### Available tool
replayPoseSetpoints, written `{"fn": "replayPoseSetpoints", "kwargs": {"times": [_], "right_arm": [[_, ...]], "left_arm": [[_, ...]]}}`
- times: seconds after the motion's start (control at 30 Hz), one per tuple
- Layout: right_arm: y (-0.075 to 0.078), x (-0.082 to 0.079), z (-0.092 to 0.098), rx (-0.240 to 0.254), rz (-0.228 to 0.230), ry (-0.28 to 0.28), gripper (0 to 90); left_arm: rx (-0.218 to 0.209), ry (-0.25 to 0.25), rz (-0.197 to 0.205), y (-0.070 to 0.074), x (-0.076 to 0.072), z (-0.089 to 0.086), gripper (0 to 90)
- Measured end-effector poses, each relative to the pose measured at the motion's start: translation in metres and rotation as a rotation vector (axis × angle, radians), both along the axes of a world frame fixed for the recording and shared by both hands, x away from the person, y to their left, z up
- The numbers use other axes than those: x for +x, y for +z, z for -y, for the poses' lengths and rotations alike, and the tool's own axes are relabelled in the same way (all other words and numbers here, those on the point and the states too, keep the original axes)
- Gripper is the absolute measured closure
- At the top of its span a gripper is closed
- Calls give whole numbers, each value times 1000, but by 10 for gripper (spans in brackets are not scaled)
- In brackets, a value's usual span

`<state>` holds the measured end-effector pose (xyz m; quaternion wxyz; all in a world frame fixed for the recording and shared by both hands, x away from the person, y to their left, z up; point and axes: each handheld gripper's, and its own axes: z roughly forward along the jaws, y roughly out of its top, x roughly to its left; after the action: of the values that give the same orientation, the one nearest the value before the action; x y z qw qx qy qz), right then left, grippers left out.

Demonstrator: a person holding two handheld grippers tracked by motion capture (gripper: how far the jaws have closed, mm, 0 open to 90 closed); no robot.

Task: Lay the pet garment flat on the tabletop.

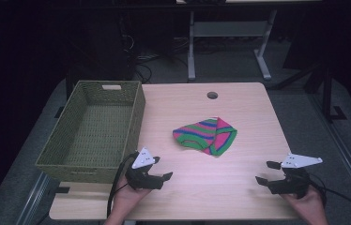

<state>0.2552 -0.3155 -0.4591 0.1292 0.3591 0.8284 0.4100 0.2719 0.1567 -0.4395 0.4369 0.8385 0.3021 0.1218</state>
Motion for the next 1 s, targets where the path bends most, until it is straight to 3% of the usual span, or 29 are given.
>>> {"fn": "replayPoseSetpoints", "kwargs": {"times": [0.33, 0.67, 1.0], "right_arm": [[6, 0, -6, -4, -2, 14, 202], [26, 27, -33, -30, -28, 99, 194], [43, 65, -60, -79, -47, 167, 197]], "left_arm": [[2, -6, -1, -1, -1, -1, 246], [1, -8, 0, -1, -1, -2, 246], [-4, -18, 7, 0, -2, 0, 246]]}}
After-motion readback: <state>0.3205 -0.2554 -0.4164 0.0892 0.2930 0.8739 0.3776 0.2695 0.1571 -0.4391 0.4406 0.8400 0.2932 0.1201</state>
